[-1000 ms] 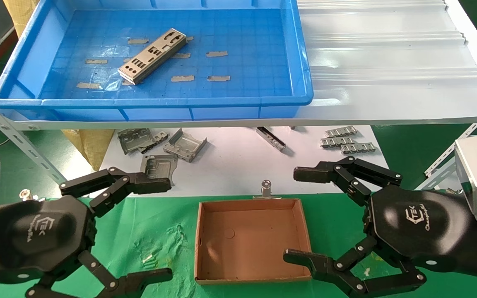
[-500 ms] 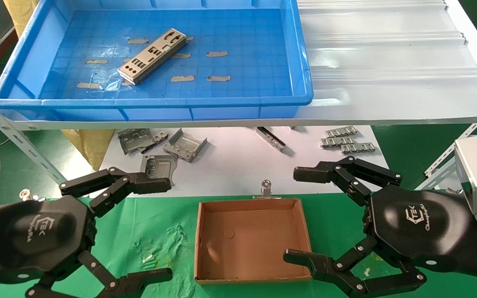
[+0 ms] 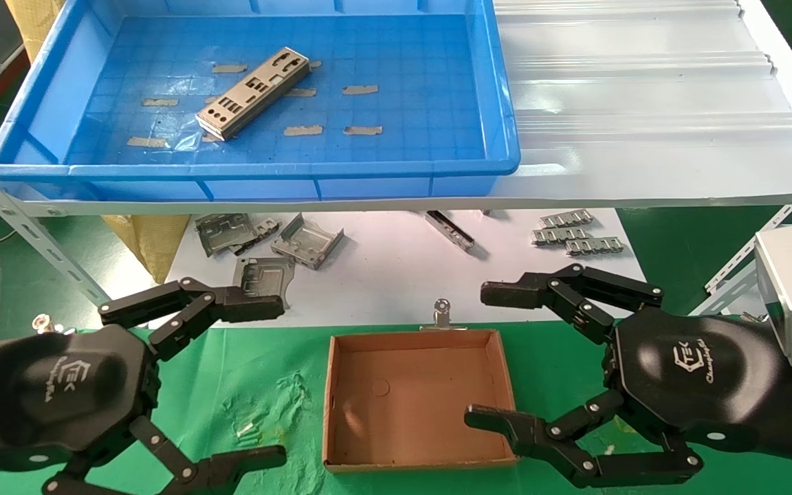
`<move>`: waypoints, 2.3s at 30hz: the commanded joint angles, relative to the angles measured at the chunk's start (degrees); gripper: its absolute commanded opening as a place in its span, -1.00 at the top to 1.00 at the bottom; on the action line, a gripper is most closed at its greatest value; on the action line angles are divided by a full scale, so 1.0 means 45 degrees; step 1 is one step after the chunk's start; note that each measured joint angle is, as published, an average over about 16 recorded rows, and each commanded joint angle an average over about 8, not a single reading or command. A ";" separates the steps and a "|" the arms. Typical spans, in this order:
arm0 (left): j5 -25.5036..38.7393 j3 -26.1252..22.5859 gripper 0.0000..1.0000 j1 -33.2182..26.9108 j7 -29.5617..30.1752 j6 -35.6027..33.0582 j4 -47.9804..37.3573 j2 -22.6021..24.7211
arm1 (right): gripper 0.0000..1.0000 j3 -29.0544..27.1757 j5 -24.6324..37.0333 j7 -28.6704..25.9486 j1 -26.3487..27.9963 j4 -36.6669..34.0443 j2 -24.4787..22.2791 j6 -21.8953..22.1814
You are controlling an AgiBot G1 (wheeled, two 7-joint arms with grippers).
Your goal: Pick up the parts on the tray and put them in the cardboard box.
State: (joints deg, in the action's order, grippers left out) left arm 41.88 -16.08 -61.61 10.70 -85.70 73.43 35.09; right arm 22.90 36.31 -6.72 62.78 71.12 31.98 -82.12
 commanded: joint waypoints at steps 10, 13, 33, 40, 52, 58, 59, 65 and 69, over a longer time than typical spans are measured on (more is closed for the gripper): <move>0.0000 0.0000 -1.00 0.0000 0.0000 0.0000 0.0000 0.0000 | 1.00 0.0000 0.0000 0.0000 0.0000 0.0000 0.0000 0.0000; 0.0000 0.0000 -1.00 0.0000 0.0000 0.0000 0.0000 0.0000 | 1.00 0.0000 0.0000 0.0000 0.0000 0.0000 0.0000 0.0000; 0.0000 0.0000 -1.00 0.0000 0.0000 0.0000 0.0000 0.0000 | 1.00 0.0000 0.0000 0.0000 0.0000 0.0000 0.0000 0.0000; 0.0000 0.0000 -1.00 0.0000 0.0000 0.0000 0.0000 0.0000 | 1.00 0.0000 0.0000 0.0000 0.0000 0.0000 0.0000 0.0000; 0.1052 -0.0271 -1.00 -0.1710 0.0328 0.0163 -0.0564 0.0152 | 1.00 0.0000 0.0000 0.0000 0.0000 0.0000 0.0000 0.0000; 0.2934 -0.1040 -1.00 -0.4641 0.0132 0.0054 -0.2772 0.1318 | 1.00 0.0000 0.0000 0.0000 0.0000 0.0000 0.0000 0.0000; 0.3260 -0.1193 -1.00 -0.5134 -0.0004 0.0034 -0.3340 0.1605 | 1.00 0.0000 0.0000 0.0000 0.0000 0.0000 0.0000 0.0000; 0.5073 -0.2042 -1.00 -0.7763 -0.1199 0.0216 -0.7161 0.3350 | 1.00 0.0001 0.0000 0.0000 0.0001 0.0000 0.0000 0.0000; 0.6016 -0.2440 -1.00 -0.9130 -0.2023 0.0823 -0.9497 0.4322 | 1.00 0.0001 0.0000 0.0000 0.0001 0.0000 0.0000 0.0000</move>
State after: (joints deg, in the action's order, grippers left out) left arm 68.56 -26.84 -101.91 2.31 -80.80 31.72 54.13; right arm 22.90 36.31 -6.72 62.78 71.12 31.98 -82.12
